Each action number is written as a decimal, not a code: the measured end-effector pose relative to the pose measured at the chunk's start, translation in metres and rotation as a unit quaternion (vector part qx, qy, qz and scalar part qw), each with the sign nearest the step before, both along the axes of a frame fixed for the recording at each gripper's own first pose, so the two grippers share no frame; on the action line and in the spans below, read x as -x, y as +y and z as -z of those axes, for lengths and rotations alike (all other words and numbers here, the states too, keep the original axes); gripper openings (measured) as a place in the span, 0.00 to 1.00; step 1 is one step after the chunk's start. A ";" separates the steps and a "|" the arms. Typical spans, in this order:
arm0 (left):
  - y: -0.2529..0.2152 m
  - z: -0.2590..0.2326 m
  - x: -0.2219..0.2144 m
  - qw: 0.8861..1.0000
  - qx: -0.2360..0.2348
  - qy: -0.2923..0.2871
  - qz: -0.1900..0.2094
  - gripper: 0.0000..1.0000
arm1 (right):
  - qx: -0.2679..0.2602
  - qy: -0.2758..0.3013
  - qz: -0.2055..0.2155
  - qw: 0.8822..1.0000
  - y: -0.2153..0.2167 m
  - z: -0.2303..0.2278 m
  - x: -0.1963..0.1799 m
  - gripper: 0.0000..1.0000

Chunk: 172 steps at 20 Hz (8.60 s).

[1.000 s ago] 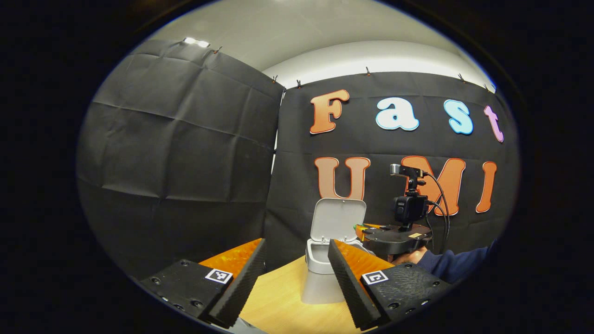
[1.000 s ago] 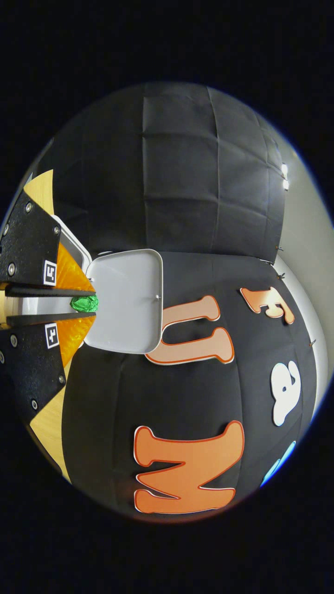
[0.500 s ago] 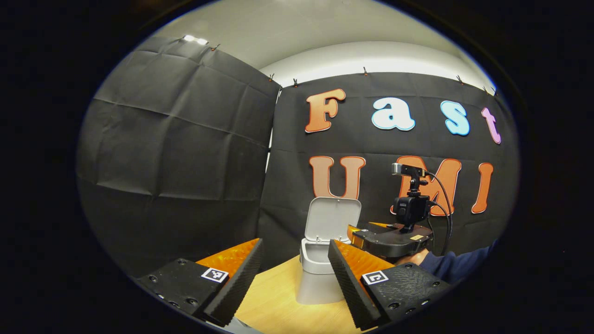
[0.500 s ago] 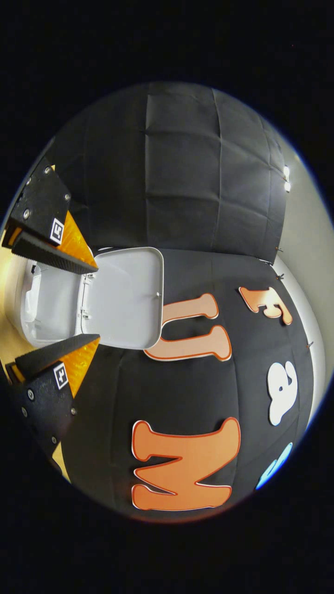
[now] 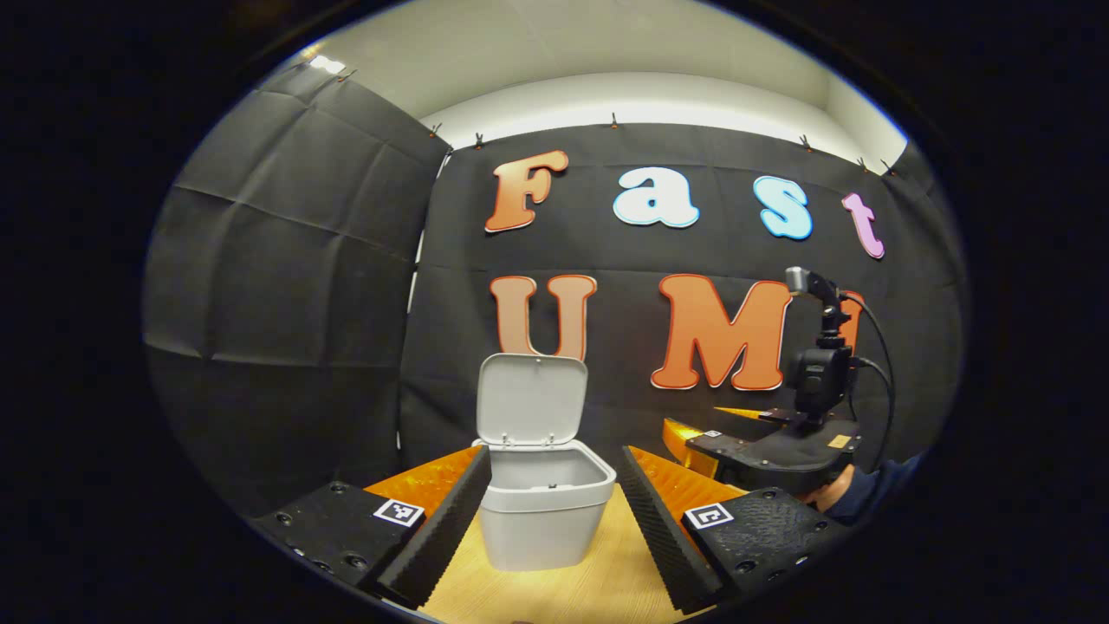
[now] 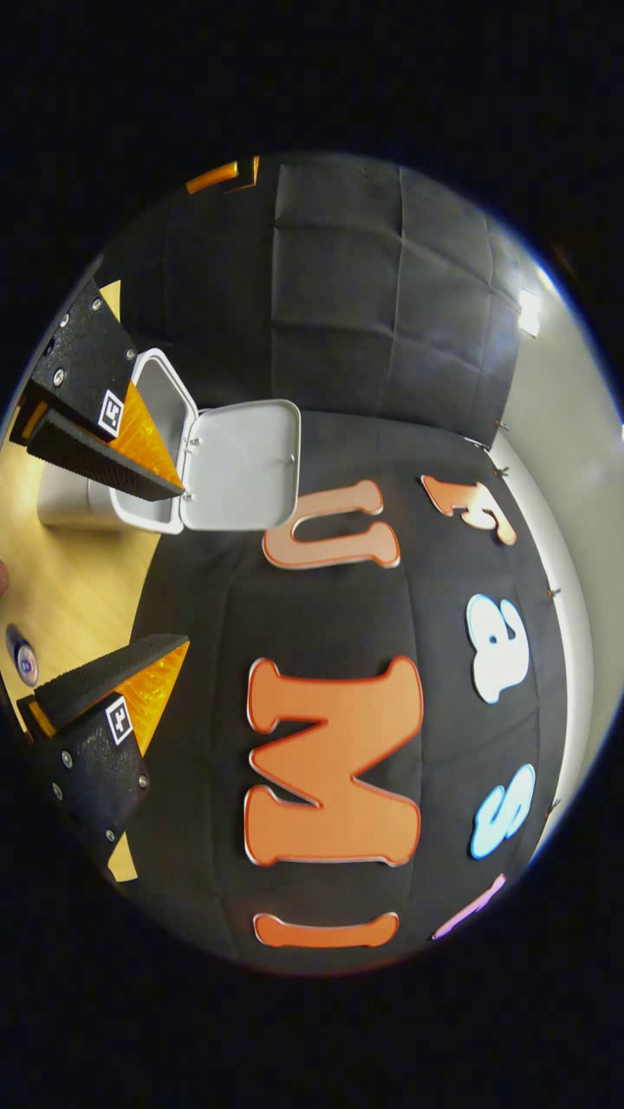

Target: Press the lid of the desktop garbage bin to open it, pick up the crumpled paper on the desktop and throw it into the bin, then pick up the pop can on the desktop and drop it into the bin, and finally close the garbage bin lid.

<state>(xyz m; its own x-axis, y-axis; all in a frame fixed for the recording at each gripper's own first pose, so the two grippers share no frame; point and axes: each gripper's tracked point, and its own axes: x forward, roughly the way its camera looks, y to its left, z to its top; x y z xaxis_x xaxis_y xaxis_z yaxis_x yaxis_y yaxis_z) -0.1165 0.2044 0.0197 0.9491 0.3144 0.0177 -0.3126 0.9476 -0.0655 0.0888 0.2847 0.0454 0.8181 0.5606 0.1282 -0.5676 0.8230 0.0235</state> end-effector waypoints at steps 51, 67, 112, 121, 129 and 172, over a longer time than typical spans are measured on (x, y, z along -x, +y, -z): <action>-0.242 0.379 -0.256 0.913 -0.020 0.299 0.276 0.82 | 0.022 0.077 0.358 0.930 -0.337 0.054 0.092 0.93; -0.197 0.210 -0.216 0.957 -0.018 0.178 0.229 0.81 | 0.004 0.063 0.283 0.957 -0.292 0.056 0.046 0.93; 0.104 0.125 -0.279 0.995 0.012 0.095 -0.001 0.89 | 0.010 0.090 0.284 0.955 -0.270 0.069 0.044 0.93; 0.126 0.022 -0.301 1.000 -0.008 0.010 -0.023 0.90 | 0.012 0.086 0.278 0.957 -0.265 0.066 0.043 0.94; 0.166 -0.030 -0.359 0.999 -0.011 0.015 -0.044 0.89 | 0.005 0.085 0.280 0.956 -0.269 0.065 0.047 0.94; 0.064 0.173 -0.252 0.962 0.064 0.264 -0.002 0.94 | 0.007 0.086 0.224 0.971 -0.261 0.074 0.052 0.93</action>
